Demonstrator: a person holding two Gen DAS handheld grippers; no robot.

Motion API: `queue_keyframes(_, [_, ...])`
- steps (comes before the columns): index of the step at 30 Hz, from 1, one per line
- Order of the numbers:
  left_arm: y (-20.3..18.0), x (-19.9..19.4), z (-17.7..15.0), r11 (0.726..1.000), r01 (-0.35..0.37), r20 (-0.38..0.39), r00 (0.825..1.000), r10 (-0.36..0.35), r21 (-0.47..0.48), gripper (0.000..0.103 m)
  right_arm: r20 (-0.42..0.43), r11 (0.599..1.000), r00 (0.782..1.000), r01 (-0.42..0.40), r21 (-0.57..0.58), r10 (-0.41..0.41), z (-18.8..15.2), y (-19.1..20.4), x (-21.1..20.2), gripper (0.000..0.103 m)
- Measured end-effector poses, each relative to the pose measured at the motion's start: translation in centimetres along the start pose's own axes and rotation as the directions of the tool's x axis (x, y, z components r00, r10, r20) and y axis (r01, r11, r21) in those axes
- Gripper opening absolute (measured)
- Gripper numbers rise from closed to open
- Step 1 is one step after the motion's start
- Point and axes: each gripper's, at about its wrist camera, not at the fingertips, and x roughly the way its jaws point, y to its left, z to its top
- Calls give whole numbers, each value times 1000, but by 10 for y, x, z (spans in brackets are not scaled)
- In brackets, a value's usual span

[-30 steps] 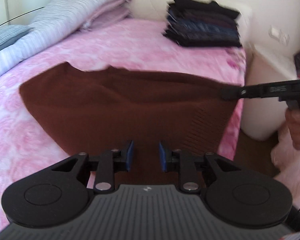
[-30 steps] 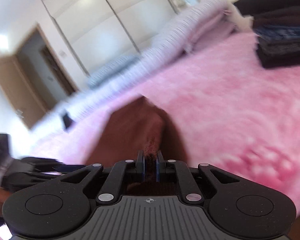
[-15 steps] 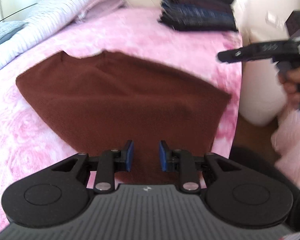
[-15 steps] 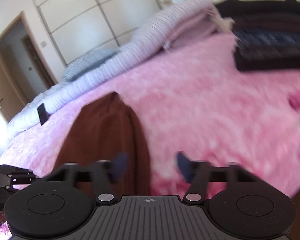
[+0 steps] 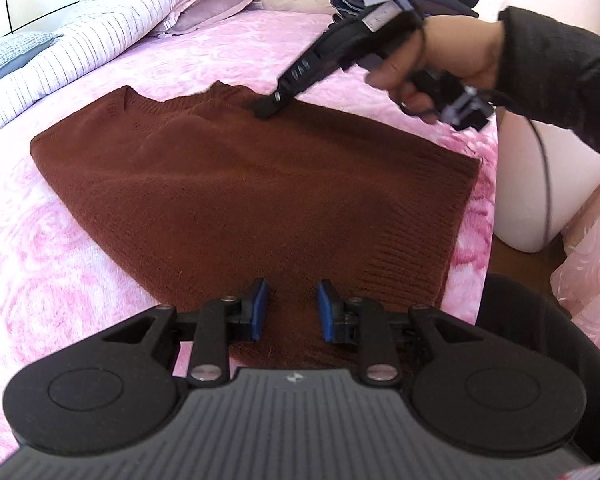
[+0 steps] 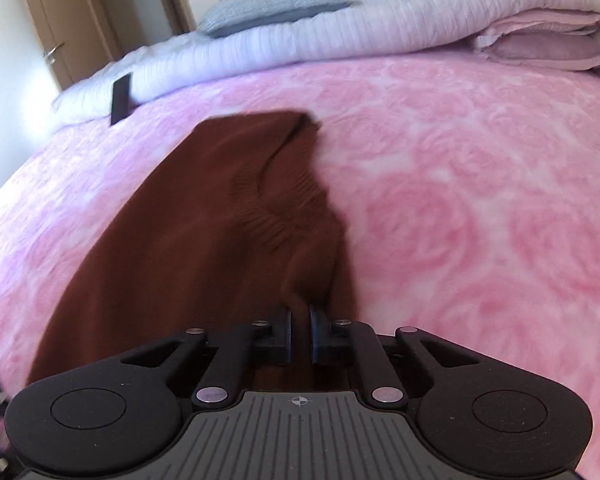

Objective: Fold clothes
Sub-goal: 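Fold the held edge over the button placket with both grippers and release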

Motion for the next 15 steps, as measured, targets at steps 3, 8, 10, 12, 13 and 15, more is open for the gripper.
queue_keyframes(3, [0, 0, -1, 1000, 3, 5, 1000, -3, -2, 22, 54, 998, 998, 41, 54, -43, -1, -18, -8, 9])
queue_keyframes(8, [0, -3, -1, 1000, -6, 4, 1000, 6, -1, 22, 41, 984, 987, 149, 95, -154, -20, -31, -41, 9])
queue_keyframes(10, [-2, -7, -1, 1000, -20, 8, 1000, 20, -17, 22, 73, 984, 989, 120, 129, -130, -31, -30, -71, 10])
queue_keyframes(12, [-5, -14, -2, 999, -24, 26, 999, 25, -33, 23, 114, 988, 990, 66, 142, -82, -44, -18, -100, 10])
queue_keyframes(13, [-6, -15, -4, 999, -20, 27, 999, 21, -41, 23, 128, 989, 990, 42, 142, -61, -51, -10, -112, 20])
queue_keyframes(15, [-10, -16, -7, 999, -14, 22, 1000, 15, -49, 23, 141, 989, 989, 18, 145, -39, -66, 9, -128, 58])
